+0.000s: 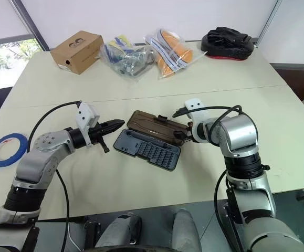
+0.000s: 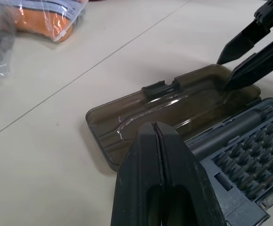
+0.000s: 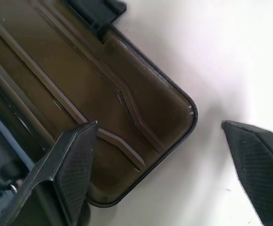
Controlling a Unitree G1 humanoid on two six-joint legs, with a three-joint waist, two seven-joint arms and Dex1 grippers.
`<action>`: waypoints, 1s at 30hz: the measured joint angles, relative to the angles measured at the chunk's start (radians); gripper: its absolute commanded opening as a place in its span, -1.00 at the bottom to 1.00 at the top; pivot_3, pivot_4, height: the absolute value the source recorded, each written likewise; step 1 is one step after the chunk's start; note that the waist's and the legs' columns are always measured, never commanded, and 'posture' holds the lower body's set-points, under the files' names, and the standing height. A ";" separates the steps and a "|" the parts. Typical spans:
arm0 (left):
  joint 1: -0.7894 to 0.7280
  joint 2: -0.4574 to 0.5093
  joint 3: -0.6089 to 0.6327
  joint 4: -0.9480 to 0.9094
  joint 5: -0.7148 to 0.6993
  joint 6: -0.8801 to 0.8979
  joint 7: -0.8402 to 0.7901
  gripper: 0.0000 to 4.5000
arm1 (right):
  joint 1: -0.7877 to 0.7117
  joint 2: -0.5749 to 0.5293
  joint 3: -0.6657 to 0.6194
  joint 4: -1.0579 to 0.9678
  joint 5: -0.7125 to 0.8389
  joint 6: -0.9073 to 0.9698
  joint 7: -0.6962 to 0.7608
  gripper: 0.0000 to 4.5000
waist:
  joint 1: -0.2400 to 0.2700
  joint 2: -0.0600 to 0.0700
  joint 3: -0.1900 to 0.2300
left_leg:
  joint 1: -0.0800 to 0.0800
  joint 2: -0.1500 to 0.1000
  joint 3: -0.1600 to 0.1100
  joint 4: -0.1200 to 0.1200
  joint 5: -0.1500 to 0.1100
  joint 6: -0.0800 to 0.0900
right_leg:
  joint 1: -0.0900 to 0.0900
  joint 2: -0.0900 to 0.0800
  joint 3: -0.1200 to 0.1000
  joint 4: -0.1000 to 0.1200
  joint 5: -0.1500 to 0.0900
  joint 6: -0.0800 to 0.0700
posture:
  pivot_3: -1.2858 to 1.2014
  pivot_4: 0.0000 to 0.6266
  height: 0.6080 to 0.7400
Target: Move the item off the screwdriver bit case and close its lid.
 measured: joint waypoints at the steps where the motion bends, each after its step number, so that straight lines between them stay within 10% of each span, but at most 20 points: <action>1: 0.000 0.000 0.000 0.000 0.001 0.000 0.000 -1.00 | -0.003 0.028 -0.035 0.007 0.020 0.000 -0.039 0.97 | 0.000 0.000 0.000 | 0.000 0.000 0.000 0.000 0.000 0.000 | 0.000 0.000 0.000 0.000 0.000 0.000 | 0.03 -0.52 1.00; 8: -0.001 -0.003 -0.007 0.001 0.008 0.000 -0.002 -1.00 | -0.008 0.107 -0.143 0.068 0.209 0.000 -0.335 0.97 | -0.002 0.000 0.000 | 0.000 0.000 0.000 0.000 0.000 0.000 | 0.000 0.000 0.000 0.000 0.000 0.000 | 0.03 -0.52 1.00; 17: -0.001 -0.007 -0.009 0.002 0.029 -0.020 -0.005 -1.00 | -0.004 -0.118 -0.073 0.084 0.642 0.000 -0.610 0.97 | -0.004 0.000 0.000 | 0.000 0.000 0.000 0.000 0.000 0.000 | 0.000 0.000 0.000 0.000 0.000 0.000 | 0.03 -0.52 1.00; 30: -0.001 -0.012 -0.008 0.011 0.037 -0.021 -0.016 -1.00 | 0.015 -0.165 -0.020 0.130 1.024 0.000 -0.918 0.97 | -0.003 0.000 0.000 | 0.000 0.001 0.001 0.000 0.000 0.000 | 0.000 0.000 0.000 0.000 0.000 0.000 | 0.03 -0.52 1.00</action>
